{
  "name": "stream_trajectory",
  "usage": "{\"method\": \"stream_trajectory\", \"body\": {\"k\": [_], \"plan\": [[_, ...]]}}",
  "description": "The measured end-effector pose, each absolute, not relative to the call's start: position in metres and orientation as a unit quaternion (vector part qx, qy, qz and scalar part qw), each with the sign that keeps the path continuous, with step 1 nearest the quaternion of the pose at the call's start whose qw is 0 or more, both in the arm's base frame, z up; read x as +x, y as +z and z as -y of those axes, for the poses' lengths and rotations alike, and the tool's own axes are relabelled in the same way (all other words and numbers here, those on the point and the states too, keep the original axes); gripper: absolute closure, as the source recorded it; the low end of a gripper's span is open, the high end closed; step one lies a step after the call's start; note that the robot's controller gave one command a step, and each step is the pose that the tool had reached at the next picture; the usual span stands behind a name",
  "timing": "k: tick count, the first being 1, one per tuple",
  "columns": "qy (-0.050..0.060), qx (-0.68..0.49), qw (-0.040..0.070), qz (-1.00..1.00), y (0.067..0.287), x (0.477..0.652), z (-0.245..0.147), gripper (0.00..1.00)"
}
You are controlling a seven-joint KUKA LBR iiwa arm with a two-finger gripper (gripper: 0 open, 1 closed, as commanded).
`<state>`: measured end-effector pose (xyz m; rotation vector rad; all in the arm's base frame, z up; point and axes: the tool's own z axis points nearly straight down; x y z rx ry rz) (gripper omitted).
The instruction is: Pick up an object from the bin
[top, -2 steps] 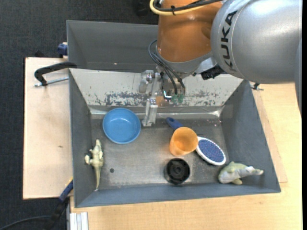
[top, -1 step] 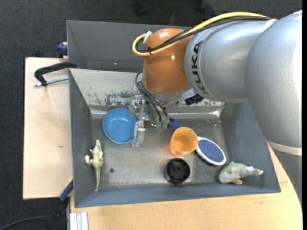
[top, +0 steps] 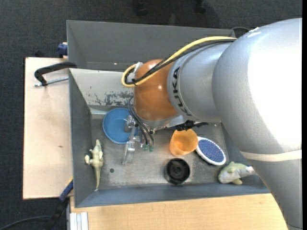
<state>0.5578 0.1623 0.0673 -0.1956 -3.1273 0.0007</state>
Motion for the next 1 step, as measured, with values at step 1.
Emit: {"method": "stream_trajectory", "body": {"k": [1], "plan": [[-0.001, -0.063, 0.0, 0.998, 0.0713, 0.5609, -0.1616, 1.0]]}}
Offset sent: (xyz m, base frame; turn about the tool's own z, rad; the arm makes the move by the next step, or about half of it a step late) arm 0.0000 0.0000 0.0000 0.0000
